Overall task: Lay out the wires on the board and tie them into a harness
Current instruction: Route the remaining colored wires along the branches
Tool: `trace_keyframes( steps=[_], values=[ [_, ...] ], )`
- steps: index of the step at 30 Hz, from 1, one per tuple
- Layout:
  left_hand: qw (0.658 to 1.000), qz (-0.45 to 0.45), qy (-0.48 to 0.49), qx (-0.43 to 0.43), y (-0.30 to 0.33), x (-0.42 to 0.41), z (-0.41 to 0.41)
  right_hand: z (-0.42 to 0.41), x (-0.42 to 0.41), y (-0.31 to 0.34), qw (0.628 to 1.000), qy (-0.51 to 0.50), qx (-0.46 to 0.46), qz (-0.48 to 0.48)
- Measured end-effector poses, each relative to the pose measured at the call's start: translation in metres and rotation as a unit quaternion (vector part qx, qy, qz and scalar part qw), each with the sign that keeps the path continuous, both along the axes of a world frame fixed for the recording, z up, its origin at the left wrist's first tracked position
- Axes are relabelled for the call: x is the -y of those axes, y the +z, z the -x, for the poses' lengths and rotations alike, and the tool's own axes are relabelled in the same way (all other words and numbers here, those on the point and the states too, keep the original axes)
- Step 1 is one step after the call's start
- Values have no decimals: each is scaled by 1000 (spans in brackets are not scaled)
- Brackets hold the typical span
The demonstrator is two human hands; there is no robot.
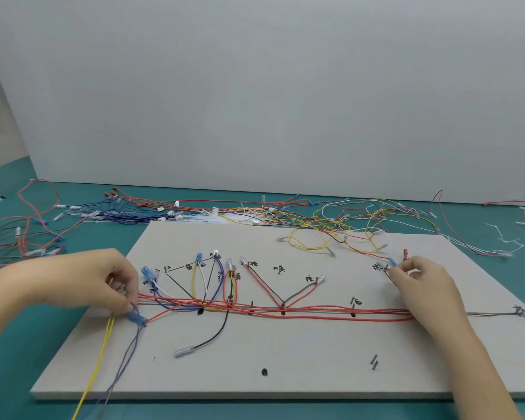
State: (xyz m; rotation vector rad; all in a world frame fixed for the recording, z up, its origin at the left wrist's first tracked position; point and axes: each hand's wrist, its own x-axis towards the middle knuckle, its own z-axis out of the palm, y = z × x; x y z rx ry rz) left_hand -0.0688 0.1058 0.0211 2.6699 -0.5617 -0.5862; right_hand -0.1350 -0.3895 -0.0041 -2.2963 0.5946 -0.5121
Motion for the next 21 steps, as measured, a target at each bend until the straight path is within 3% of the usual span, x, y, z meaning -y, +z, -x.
trace_keyframes(
  steps=[9,15,18,21],
  values=[
    [990,113,-86,-1,40,97,38,0,-6,4,998,-20,54,-19],
    [964,220,-116,-97,40,136,44,-2,-25,6,984,57,123,-111],
    [956,273,-62,-91,36,144,40,-3,-38,8,973,104,134,-158],
    [918,384,52,-85,34,149,36,0,-58,16,955,172,118,-210]
  ],
)
